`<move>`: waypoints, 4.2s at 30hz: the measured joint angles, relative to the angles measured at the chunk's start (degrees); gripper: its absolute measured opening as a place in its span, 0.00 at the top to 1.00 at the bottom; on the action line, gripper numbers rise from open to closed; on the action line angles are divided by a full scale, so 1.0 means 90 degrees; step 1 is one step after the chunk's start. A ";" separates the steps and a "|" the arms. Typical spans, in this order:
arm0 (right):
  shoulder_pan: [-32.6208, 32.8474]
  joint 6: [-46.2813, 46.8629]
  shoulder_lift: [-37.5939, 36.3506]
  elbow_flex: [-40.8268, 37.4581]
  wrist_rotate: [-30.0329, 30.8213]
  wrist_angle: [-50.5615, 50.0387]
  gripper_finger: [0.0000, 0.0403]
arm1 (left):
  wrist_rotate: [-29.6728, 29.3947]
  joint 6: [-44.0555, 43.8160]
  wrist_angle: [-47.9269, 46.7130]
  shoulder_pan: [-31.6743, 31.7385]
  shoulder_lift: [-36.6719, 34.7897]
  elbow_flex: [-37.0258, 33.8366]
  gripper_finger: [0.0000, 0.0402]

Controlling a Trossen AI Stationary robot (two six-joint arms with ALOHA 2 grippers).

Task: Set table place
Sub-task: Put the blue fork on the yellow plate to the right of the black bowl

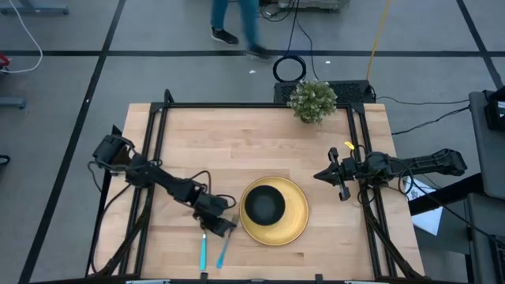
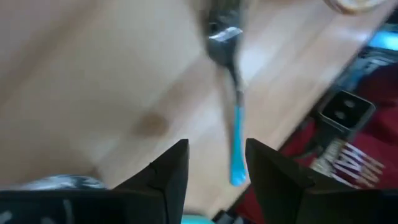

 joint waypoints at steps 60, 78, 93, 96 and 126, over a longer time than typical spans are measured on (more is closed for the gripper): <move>0.0000 0.0002 0.0031 0.0000 -0.0002 -0.0055 1.00 | -0.0980 0.0959 -0.4294 -0.0120 0.2432 0.3677 0.92; 0.0000 0.0002 0.0031 0.0000 -0.0002 -0.0048 1.00 | -0.2761 0.2138 -0.4352 -0.0170 0.1355 0.3642 0.99; -0.0002 0.0002 0.0106 0.0000 -0.0002 -0.0004 1.00 | -0.4584 0.2704 -0.5427 0.0205 0.0237 0.3653 0.99; 0.0000 0.0002 0.0133 0.0000 -0.0002 0.0076 1.00 | -0.4880 0.3137 -0.5358 0.0470 0.0226 0.3653 0.99; -0.0002 0.0046 0.0184 0.0000 -0.0002 0.0472 1.00 | -0.5363 0.9040 0.0102 -0.0143 -0.4706 -0.0196 0.99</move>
